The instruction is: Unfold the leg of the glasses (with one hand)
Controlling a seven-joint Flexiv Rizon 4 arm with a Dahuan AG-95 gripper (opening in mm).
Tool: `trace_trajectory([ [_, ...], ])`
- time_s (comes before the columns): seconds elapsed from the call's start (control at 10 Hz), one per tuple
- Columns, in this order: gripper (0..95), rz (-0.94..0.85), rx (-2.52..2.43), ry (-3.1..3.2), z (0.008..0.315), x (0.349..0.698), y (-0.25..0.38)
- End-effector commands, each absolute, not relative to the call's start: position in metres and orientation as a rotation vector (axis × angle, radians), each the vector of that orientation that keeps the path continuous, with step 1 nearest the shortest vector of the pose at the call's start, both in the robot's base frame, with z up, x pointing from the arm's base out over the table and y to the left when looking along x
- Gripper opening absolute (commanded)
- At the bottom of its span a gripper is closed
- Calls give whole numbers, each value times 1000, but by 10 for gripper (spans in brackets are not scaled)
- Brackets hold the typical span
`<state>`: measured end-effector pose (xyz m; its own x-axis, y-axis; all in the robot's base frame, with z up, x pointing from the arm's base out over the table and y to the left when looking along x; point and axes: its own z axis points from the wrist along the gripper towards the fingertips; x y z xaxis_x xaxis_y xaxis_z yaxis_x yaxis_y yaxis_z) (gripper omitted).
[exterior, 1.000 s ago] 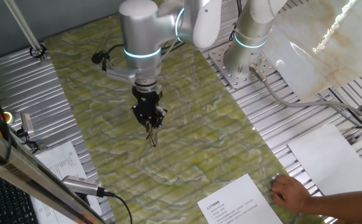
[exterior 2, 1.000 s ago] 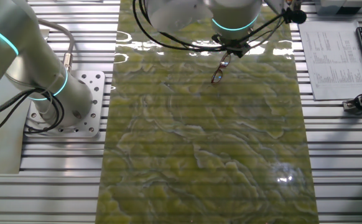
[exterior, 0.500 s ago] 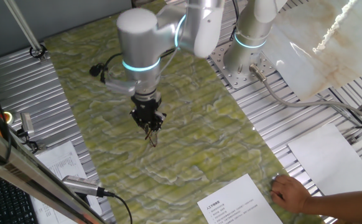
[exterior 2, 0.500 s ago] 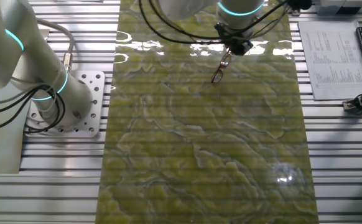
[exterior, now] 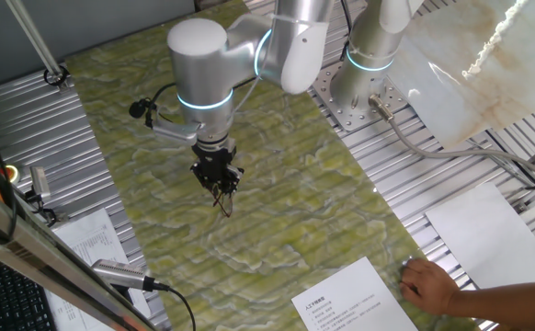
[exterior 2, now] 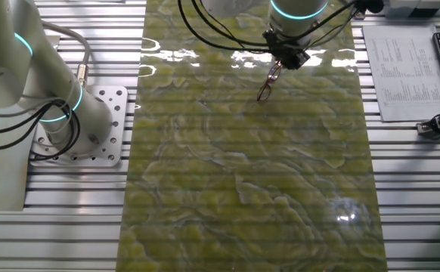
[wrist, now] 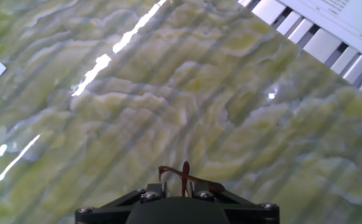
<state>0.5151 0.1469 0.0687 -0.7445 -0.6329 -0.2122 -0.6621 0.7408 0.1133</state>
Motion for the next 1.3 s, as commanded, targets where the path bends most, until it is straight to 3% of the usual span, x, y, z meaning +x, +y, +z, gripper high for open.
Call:
trace_trajectory([
  [0.1, 190, 274, -1051, 2780, 66, 516, 148],
  [1.2, 190, 286, -1018, 2825, 58, 519, 149],
  [1.3, 0, 287, -1015, 2828, 57, 519, 150],
])
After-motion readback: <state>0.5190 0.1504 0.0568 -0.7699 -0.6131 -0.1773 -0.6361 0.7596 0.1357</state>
